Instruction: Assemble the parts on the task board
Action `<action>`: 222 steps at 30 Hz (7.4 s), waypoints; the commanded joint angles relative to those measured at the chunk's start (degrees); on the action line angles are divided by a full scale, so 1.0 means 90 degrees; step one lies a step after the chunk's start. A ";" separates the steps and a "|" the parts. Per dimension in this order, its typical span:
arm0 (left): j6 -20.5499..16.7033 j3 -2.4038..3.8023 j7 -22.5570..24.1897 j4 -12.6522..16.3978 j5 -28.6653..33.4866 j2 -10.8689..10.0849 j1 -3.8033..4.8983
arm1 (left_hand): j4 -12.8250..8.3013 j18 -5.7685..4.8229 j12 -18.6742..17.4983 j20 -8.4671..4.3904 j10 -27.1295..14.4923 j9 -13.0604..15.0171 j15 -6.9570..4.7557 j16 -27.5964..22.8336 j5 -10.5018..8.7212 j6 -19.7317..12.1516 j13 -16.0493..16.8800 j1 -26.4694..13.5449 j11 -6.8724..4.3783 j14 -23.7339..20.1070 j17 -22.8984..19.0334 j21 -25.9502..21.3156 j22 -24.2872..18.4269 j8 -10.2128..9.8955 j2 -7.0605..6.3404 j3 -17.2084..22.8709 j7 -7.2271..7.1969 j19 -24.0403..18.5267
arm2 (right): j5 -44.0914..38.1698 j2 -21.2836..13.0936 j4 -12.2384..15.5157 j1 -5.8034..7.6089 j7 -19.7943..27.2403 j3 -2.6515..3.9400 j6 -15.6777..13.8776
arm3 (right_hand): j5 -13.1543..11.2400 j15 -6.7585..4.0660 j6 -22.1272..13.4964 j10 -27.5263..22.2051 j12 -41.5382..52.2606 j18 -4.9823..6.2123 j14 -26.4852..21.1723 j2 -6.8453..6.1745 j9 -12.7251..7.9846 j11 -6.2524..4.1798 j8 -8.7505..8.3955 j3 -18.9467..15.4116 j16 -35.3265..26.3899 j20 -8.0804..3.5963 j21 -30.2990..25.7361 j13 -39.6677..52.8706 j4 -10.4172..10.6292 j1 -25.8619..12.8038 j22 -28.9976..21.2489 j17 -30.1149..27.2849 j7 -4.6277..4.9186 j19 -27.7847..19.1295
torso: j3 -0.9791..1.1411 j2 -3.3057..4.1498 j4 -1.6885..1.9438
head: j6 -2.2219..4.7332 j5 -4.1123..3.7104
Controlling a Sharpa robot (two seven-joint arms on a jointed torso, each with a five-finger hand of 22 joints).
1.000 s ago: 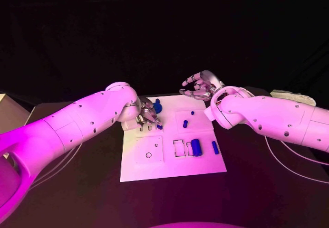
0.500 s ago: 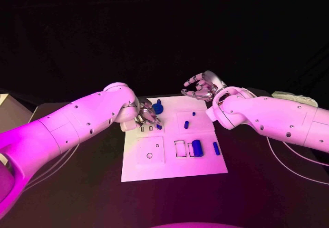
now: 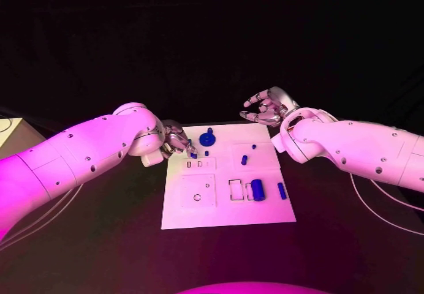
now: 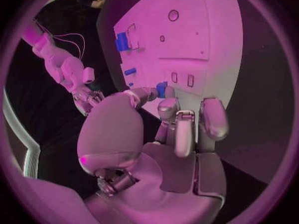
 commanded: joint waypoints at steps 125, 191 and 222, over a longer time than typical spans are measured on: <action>0.0651 -0.0279 0.0028 -0.0766 -0.0412 0.0697 0.0082 | -0.1095 -0.0131 -0.0040 -0.0016 0.0126 0.1422 -0.0061 -0.0015 0.0126 0.0314 -0.0057 -0.0024 -0.0081 0.0603 0.1493 0.0060 0.0092 -0.0038 -0.0066 0.1010 -0.0259 0.0095 | -0.0027 0.0077 -0.0023 -0.0038 -0.0002 0.0003 0.0089 | 0.0039 0.0044 -0.0065 0.0286 -0.0027 -0.0064 0.0674 -0.0046 0.0002 0.0051 0.0024 0.0067 0.0038 0.0061 -0.0038 0.1355 -0.0011 -0.0079 0.0873 0.1673 -0.0001 0.0348 | -0.0007 0.0136 0.0012 | -0.0216 -0.0119; 0.0729 -0.0281 0.0004 -0.0934 -0.0476 0.0840 0.0071 | -0.1119 -0.0131 -0.0074 -0.0015 0.0118 0.1429 -0.0055 -0.0021 0.0119 0.0324 -0.0091 -0.0022 -0.0074 0.0600 0.1482 0.0056 0.0083 -0.0065 -0.0061 0.1011 -0.0251 0.0084 | -0.0041 0.0065 -0.0014 -0.0038 0.0003 0.0003 0.0098 | 0.0039 0.0044 -0.0065 0.0286 -0.0027 -0.0064 0.0674 -0.0046 0.0002 0.0051 0.0024 0.0067 0.0038 0.0061 -0.0038 0.1355 -0.0011 -0.0079 0.0873 0.1673 -0.0001 0.0348 | -0.0001 0.0147 0.0002 | -0.0331 -0.0113; 0.0796 -0.0297 0.0001 -0.1224 -0.0455 0.1035 0.0028 | -0.1097 -0.0112 -0.0135 -0.0008 0.0077 0.1433 -0.0044 -0.0034 0.0065 0.0305 -0.0164 -0.0045 -0.0058 0.0591 0.1455 0.0011 -0.0015 -0.0099 -0.0023 0.0990 -0.0235 0.0023 | -0.0040 0.0061 0.0008 -0.0038 0.0012 0.0003 0.0098 | 0.0034 0.0044 -0.0080 0.0279 -0.0032 -0.0062 0.0674 -0.0060 0.0004 0.0052 0.0039 0.0090 0.0038 0.0062 -0.0047 0.1348 -0.0015 -0.0099 0.0868 0.1673 0.0000 0.0346 | -0.0003 0.0141 -0.0002 | -0.0373 -0.0144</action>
